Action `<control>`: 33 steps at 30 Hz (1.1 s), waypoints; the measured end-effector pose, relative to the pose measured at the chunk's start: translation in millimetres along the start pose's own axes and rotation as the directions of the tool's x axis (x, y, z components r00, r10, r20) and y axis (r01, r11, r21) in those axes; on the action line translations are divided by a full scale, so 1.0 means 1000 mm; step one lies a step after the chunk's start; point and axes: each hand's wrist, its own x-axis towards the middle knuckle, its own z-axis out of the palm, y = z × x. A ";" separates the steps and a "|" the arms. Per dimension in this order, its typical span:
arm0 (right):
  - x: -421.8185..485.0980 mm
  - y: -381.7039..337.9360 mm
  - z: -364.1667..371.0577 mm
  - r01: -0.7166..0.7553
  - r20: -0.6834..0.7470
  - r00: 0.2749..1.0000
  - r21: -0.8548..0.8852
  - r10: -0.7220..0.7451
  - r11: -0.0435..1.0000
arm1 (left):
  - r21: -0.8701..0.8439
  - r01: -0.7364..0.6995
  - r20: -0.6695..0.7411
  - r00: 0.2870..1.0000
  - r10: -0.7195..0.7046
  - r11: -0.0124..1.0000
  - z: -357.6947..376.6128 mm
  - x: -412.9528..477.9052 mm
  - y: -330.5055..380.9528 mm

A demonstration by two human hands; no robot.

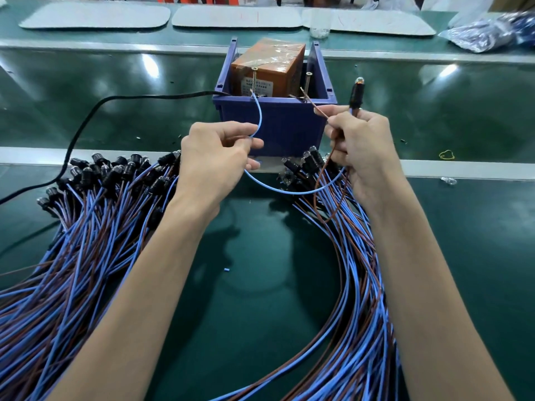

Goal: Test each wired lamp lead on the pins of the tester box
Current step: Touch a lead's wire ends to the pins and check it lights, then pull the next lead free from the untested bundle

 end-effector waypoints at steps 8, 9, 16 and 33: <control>0.001 -0.001 -0.003 0.001 -0.074 0.997 0.059 0.003 0.998 | 0.007 -0.002 0.006 1.000 0.002 1.000 0.000 0.000 0.000; 0.001 -0.001 -0.003 0.003 -0.076 0.997 0.063 0.002 0.998 | 0.008 -0.002 0.006 1.000 0.002 1.000 0.000 0.000 0.000; 0.002 0.000 -0.004 0.006 -0.074 0.997 0.043 -0.003 0.999 | 0.023 -0.008 0.010 1.000 0.008 1.000 -0.001 -0.001 0.001; -0.006 -0.007 0.007 0.061 0.167 0.985 -0.552 0.038 0.832 | 0.495 -0.282 0.339 0.934 0.116 0.822 0.000 -0.018 0.022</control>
